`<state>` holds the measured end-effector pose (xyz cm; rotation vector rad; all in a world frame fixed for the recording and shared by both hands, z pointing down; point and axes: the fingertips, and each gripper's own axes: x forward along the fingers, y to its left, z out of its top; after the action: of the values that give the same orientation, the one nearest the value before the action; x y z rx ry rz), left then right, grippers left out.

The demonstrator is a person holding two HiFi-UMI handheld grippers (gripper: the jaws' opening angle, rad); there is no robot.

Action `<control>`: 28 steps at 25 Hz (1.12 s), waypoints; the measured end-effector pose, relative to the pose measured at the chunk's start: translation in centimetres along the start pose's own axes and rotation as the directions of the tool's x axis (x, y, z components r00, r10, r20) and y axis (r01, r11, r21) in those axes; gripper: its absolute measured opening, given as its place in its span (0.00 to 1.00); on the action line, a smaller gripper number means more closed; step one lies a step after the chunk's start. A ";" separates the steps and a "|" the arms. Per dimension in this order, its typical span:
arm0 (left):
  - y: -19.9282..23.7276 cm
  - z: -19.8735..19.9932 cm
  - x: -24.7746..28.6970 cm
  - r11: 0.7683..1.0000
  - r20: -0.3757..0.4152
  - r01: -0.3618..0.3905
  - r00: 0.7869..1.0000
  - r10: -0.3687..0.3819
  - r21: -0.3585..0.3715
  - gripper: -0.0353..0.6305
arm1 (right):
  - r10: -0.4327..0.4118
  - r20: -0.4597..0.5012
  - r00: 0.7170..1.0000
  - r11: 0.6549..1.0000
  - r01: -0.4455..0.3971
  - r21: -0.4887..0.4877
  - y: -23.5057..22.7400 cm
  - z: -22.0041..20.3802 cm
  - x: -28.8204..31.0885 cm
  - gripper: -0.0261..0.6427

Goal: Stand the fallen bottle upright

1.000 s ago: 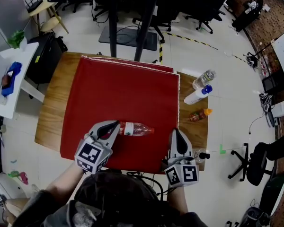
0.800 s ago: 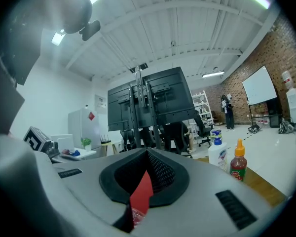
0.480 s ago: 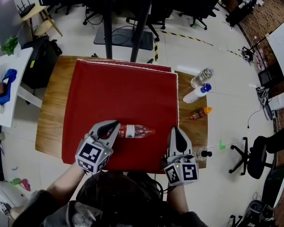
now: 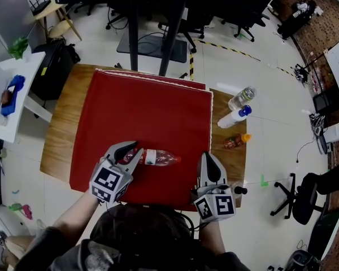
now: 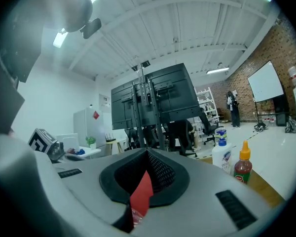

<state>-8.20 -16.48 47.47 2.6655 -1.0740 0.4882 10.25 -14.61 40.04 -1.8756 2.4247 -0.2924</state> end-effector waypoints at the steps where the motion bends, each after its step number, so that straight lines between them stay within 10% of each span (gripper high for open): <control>1: 0.0 0.0 0.2 1.000 -0.008 -0.006 1.000 0.006 0.002 0.22 | 0.006 -0.001 1.000 1.000 -0.006 0.002 -0.3 0.1 0.1 0.05; 12: -2.1 -0.5 2.6 0.998 -0.081 0.048 0.996 -0.045 0.037 0.53 | 0.049 -0.005 0.999 0.999 -0.049 0.021 -2.0 0.0 0.8 0.05; 28: -3.8 -4.5 4.1 0.958 -0.302 0.204 0.943 -0.137 0.203 0.65 | 0.043 -0.018 0.999 0.998 -0.042 0.052 -3.3 -0.6 0.7 0.05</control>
<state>-3.74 -14.94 52.87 2.7363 -0.7322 0.9811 13.15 -16.02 41.30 -1.8066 2.4412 -0.3686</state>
